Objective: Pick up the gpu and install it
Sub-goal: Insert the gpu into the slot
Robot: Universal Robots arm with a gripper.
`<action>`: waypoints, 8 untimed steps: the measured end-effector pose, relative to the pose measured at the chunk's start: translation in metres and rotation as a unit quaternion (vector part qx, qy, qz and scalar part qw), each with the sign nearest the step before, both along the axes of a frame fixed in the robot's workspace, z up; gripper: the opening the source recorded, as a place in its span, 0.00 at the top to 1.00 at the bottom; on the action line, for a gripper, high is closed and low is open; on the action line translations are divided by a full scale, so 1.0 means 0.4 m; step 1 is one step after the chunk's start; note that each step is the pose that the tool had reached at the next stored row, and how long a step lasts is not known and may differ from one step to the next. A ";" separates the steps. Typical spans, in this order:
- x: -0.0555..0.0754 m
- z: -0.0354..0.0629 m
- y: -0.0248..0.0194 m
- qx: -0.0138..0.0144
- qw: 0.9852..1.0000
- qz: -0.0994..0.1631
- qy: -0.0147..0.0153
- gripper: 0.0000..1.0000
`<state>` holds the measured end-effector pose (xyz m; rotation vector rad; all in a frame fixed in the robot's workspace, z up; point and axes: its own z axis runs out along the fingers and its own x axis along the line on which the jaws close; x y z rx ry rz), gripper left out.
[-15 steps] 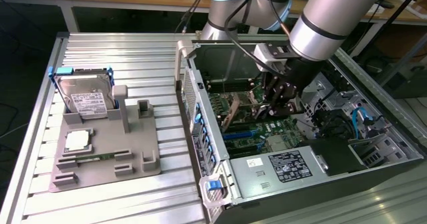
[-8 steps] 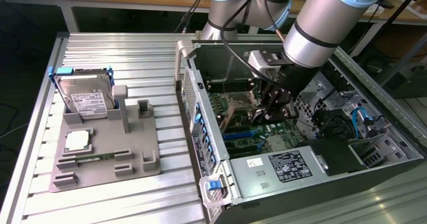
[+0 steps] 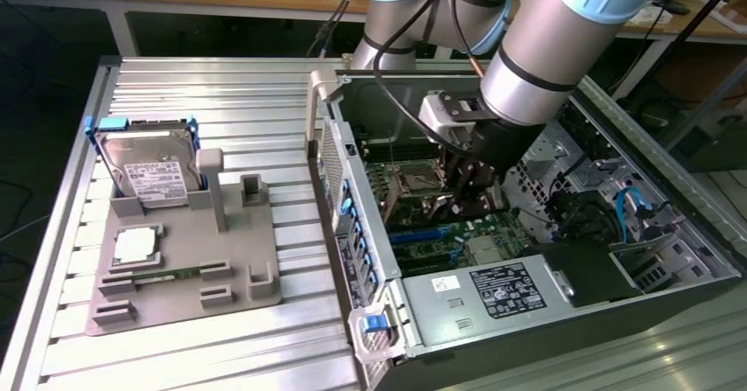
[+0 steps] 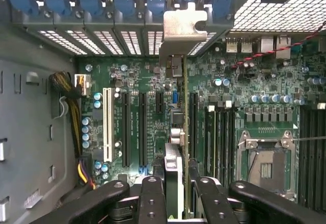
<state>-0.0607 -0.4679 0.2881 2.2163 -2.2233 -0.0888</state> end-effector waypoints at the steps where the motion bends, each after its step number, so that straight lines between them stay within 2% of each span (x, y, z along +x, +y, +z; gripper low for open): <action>1: -0.001 -0.002 0.000 0.000 1.000 0.000 0.000 0.73; 4: -0.002 -0.007 0.000 0.000 1.000 0.000 0.000 0.73; 8: -0.002 -0.010 0.000 0.002 1.000 0.000 -0.001 0.73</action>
